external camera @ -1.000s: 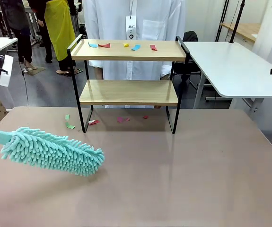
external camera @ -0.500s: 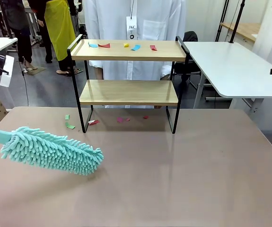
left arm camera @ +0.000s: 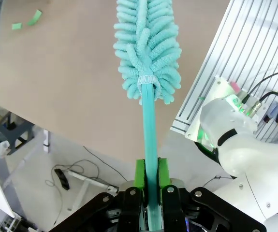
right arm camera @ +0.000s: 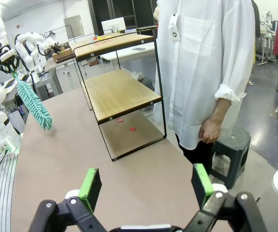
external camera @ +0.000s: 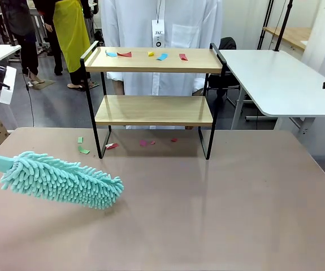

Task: Clean the shelf.
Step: Clean the specific section of the Shelf indicated by the human with the Duster.

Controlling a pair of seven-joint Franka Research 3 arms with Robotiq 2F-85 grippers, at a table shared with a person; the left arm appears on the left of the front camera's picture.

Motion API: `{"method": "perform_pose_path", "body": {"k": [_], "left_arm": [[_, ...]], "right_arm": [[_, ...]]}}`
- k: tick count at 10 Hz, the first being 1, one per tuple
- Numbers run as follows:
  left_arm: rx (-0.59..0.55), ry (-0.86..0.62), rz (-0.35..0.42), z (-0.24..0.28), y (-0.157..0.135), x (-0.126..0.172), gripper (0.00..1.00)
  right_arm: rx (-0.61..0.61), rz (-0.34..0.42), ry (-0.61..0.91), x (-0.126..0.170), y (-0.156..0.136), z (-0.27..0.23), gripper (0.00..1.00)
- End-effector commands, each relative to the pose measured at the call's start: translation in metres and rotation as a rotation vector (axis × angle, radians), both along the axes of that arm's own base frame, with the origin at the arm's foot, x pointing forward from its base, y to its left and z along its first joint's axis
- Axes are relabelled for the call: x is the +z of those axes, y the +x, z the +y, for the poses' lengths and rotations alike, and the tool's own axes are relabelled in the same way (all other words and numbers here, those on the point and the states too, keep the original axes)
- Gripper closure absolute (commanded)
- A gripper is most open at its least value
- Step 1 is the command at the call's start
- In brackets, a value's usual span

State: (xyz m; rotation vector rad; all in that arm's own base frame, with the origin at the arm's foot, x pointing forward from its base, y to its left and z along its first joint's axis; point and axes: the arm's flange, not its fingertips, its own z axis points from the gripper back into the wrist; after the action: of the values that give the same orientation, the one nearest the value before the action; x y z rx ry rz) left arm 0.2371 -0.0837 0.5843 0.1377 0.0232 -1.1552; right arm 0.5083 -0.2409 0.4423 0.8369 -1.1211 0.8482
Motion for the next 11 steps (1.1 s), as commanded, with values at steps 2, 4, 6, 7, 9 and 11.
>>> {"method": "perform_pose_path", "body": {"k": [2, 4, 6, 7, 9, 11], "left_arm": [[0.003, -0.017, 0.003, 0.0011, -0.0016, 0.001, 0.87], [0.003, -0.017, 0.003, 0.0011, -0.0016, 0.001, 0.87], [0.003, -0.017, 0.003, 0.0011, -0.0016, 0.001, 0.87], [0.003, -0.017, 0.003, 0.0011, -0.0016, 0.001, 0.87], [0.003, -0.017, 0.003, 0.0011, -0.0016, 0.001, 0.87], [0.003, -0.017, 0.003, 0.0011, -0.0016, 0.001, 0.87]], "right_arm": [[0.003, -0.003, -0.006, 0.0028, 0.0, 0.0011, 0.0], [0.003, -0.003, -0.006, 0.0028, 0.0, 0.0011, 0.0], [0.003, -0.003, -0.006, 0.0028, 0.0, 0.0011, 0.0], [0.003, -0.003, -0.006, 0.0028, 0.0, 0.0011, 0.0], [0.003, -0.003, -0.006, 0.0028, 0.0, 0.0011, 0.0], [0.003, -0.003, -0.006, 0.0028, 0.0, 0.0011, 0.0]]}}
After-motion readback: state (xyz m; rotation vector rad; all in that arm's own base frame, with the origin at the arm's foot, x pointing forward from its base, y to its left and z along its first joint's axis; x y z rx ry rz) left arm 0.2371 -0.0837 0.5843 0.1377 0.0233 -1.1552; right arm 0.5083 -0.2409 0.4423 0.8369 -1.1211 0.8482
